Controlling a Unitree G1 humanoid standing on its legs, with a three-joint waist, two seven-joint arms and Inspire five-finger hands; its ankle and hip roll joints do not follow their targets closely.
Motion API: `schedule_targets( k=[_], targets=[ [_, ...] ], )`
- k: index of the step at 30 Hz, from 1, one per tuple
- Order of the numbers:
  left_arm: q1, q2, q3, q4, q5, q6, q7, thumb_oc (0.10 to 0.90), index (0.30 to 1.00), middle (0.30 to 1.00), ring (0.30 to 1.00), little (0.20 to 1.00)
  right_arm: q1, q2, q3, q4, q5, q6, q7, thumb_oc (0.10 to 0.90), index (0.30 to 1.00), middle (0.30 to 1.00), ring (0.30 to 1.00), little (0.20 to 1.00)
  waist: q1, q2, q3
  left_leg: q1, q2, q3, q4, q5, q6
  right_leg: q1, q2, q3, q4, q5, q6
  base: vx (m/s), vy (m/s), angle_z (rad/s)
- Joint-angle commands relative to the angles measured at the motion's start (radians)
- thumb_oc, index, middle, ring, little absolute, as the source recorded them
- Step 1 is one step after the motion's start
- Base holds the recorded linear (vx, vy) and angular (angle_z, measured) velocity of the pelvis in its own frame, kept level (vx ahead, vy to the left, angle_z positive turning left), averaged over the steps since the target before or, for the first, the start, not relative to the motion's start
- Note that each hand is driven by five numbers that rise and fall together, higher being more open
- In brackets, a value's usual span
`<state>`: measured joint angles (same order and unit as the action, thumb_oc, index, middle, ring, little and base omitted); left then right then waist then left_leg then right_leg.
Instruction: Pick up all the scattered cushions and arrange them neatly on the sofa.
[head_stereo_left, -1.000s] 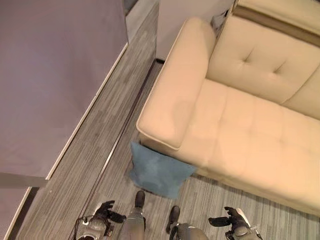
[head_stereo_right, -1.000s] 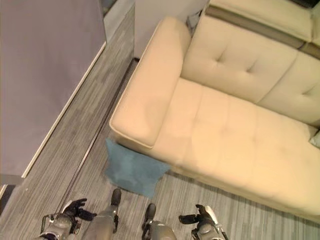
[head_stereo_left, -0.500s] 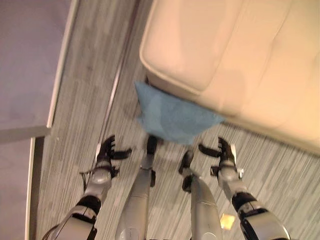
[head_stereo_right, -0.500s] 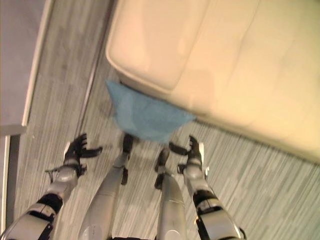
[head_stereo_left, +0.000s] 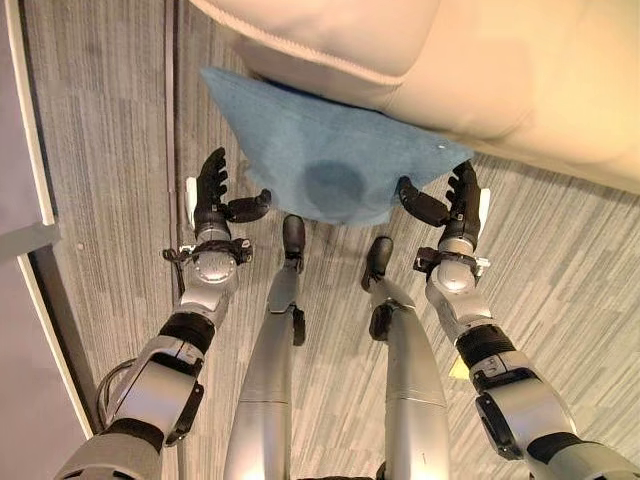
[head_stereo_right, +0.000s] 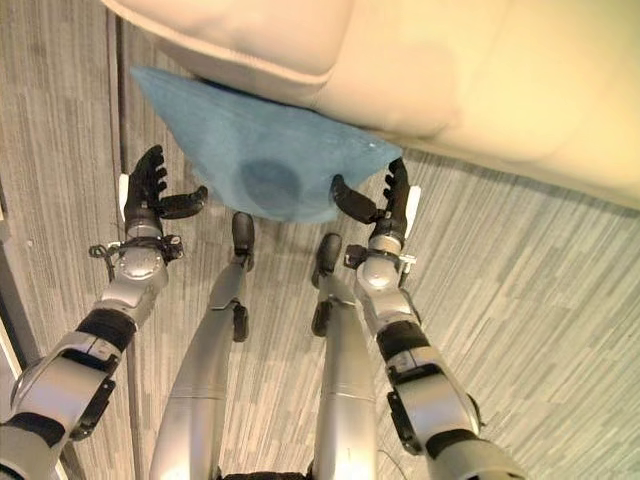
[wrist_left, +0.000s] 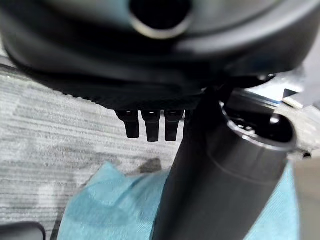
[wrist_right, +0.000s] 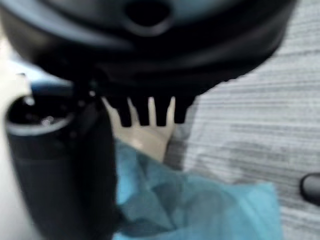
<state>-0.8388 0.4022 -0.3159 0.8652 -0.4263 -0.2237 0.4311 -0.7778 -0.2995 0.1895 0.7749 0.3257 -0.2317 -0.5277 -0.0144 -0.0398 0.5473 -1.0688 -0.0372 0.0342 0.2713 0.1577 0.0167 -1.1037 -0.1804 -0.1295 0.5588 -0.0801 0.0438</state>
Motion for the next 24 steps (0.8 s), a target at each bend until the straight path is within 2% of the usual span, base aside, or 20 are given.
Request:
schedule_targets(
  k=[1, 5, 15, 16, 20, 21, 22, 23, 24],
  targets=[
    [0.063, 0.015, 0.014, 0.000, 0.035, -0.051, 0.040, 0.800, 0.900, 0.900, 0.900, 0.900, 0.095, -0.057, 0.016, -0.040, 0.033, -0.053, -0.005, 0.800, 0.900, 0.900, 0.900, 0.900, 0.011, 0.032, -0.093, -0.050, 0.010, -0.049, 0.108, -0.182, -0.036, 0.031, -0.053, 0.023, -0.136, 0.047, 0.089, 0.00, 0.000, 0.00],
    [-0.032, 0.033, -0.028, 0.013, 0.028, -0.049, 0.028, 0.800, 0.900, 0.900, 0.900, 0.900, -0.013, -0.076, 0.093, 0.016, 0.085, -0.050, 0.065, 0.800, 0.900, 0.900, 0.900, 0.900, 0.015, 0.035, -0.089, -0.092, 0.009, -0.055, 0.104, -0.167, -0.036, -0.019, -0.058, 0.027, -0.119, 0.053, 0.094, 0.00, 0.000, 0.00],
    [-0.159, 0.026, -0.088, 0.027, 0.042, -0.047, 0.040, 0.800, 0.900, 0.900, 0.900, 0.900, -0.154, -0.044, 0.201, 0.018, 0.117, -0.061, 0.107, 0.800, 0.900, 0.900, 0.900, 0.900, 0.018, 0.038, -0.089, -0.124, 0.002, -0.067, 0.086, -0.151, -0.040, -0.056, -0.056, 0.028, -0.121, 0.060, 0.097, -0.01, -0.005, 0.02],
    [-0.202, 0.009, -0.102, 0.012, 0.040, -0.051, 0.052, 0.800, 0.900, 0.900, 0.900, 0.900, -0.205, -0.019, 0.241, -0.020, 0.122, -0.070, 0.111, 0.800, 0.900, 0.900, 0.900, 0.900, 0.020, 0.037, -0.092, -0.137, 0.000, -0.070, 0.079, -0.145, -0.041, -0.068, -0.054, 0.029, -0.126, 0.061, 0.097, 0.00, 0.000, 0.00],
    [-0.226, -0.029, -0.113, -0.024, 0.030, -0.062, 0.065, 0.800, 0.900, 0.900, 0.900, 0.900, -0.236, 0.005, 0.263, -0.058, 0.129, -0.081, 0.113, 0.800, 0.900, 0.900, 0.900, 0.900, 0.021, 0.037, -0.100, -0.142, -0.003, -0.074, 0.070, -0.140, -0.041, -0.076, -0.054, 0.027, -0.128, 0.061, 0.099, 0.00, 0.000, 0.00],
    [-0.231, -0.042, -0.116, -0.040, 0.027, -0.067, 0.069, 0.800, 0.900, 0.900, 0.900, 0.900, -0.241, 0.009, 0.264, -0.065, 0.135, -0.085, 0.114, 0.762, 0.844, 0.844, 0.844, 0.844, 0.022, 0.037, -0.102, -0.142, -0.004, -0.075, 0.067, -0.138, -0.041, -0.078, -0.053, 0.027, -0.127, 0.060, 0.100, 0.00, 0.000, 0.00],
    [-0.237, -0.062, -0.117, -0.057, 0.018, -0.076, 0.073, 0.599, 0.599, 0.599, 0.599, 0.599, -0.244, 0.018, 0.261, -0.073, 0.145, -0.092, 0.116, 0.507, 0.460, 0.460, 0.460, 0.460, 0.022, 0.037, -0.105, -0.143, -0.005, -0.075, 0.065, -0.137, -0.042, -0.080, -0.053, 0.026, -0.126, 0.059, 0.100, 0.00, 0.000, 0.00],
    [-0.237, -0.079, -0.117, -0.075, 0.007, -0.084, 0.076, 0.442, 0.364, 0.364, 0.364, 0.364, -0.243, 0.027, 0.259, -0.081, 0.158, -0.102, 0.120, 0.400, 0.300, 0.300, 0.300, 0.300, 0.022, 0.037, -0.108, -0.143, -0.008, -0.077, 0.063, -0.135, -0.041, -0.082, -0.051, 0.027, -0.125, 0.058, 0.100, 0.00, 0.000, 0.00],
    [-0.237, -0.091, -0.117, -0.093, 0.002, -0.090, 0.079, 0.400, 0.300, 0.300, 0.300, 0.300, -0.241, 0.031, 0.258, -0.092, 0.168, -0.109, 0.123, 0.400, 0.300, 0.300, 0.300, 0.300, 0.022, 0.038, -0.112, -0.144, -0.010, -0.077, 0.061, -0.134, -0.042, -0.084, -0.051, 0.028, -0.124, 0.057, 0.100, 0.00, 0.000, 0.00]
  ],
)
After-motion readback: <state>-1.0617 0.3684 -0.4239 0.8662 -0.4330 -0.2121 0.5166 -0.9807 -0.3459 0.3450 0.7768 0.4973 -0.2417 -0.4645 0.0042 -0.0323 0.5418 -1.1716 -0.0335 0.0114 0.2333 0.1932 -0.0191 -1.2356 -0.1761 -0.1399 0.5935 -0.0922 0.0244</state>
